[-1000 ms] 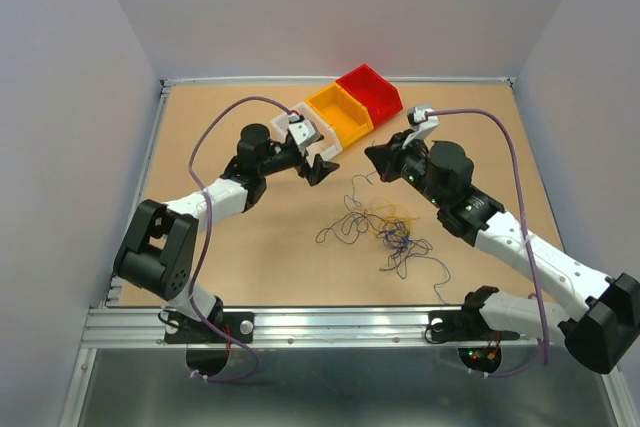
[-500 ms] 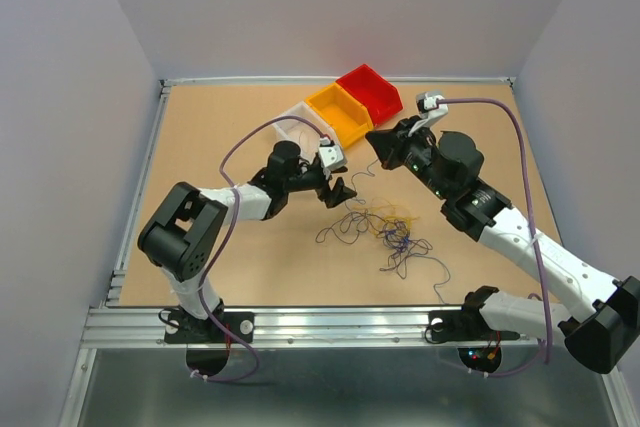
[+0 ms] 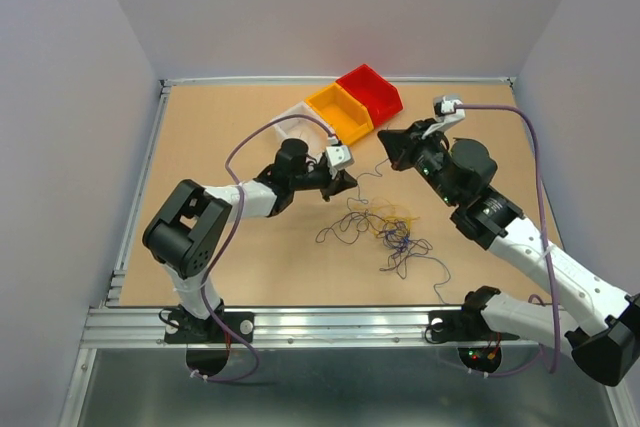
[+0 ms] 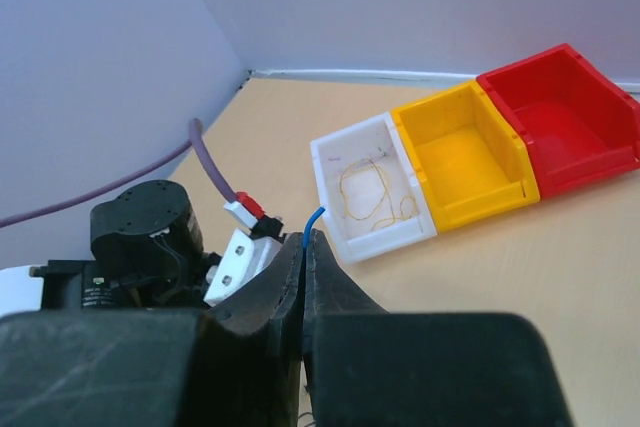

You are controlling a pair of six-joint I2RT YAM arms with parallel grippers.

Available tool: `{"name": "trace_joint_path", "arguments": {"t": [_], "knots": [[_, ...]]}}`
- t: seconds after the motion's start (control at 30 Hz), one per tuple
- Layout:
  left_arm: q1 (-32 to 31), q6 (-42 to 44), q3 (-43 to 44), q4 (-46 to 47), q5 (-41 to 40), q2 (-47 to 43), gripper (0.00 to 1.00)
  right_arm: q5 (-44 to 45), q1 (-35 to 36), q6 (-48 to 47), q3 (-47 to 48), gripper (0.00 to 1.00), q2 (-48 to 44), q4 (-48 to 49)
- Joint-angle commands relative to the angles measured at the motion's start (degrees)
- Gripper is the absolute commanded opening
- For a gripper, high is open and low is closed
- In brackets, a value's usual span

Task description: Untangle the cables

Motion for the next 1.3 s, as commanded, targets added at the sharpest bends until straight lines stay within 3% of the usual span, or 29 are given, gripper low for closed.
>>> {"name": "trace_joint_path", "arguments": {"t": [0.0, 0.07, 0.17, 0.47, 0.8, 1.23, 1.27], "knots": [[0.1, 0.8, 2.5, -2.0, 1.0, -4.8, 0.00, 5.1, 0.3, 1.5, -4.8, 0.01, -2.4, 1.1], [0.1, 2.0, 2.7, -3.1, 1.3, -4.6, 0.00, 6.2, 0.3, 1.7, -5.8, 0.01, -2.3, 1.1], [0.6, 4.5, 4.6, -7.8, 0.3, -3.3, 0.22, 6.5, 0.3, 1.6, -5.7, 0.00, -1.9, 1.0], [4.4, 7.6, -0.1, -5.6, 5.3, -6.3, 0.61, 7.7, 0.3, 1.1, -4.3, 0.00, -0.8, 1.0], [4.4, 17.3, 1.4, -14.2, 15.9, -4.7, 0.66, 7.3, 0.3, 0.7, -2.6, 0.01, 0.3, 1.0], [-0.3, 15.7, 5.9, -15.4, 6.3, 0.9, 0.57, 6.1, 0.3, 0.4, -2.4, 0.00, -0.6, 0.9], [-0.7, 15.5, 6.3, -15.3, 4.7, 1.4, 0.52, 6.2, 0.3, 0.5, -2.7, 0.01, -0.7, 0.9]]}}
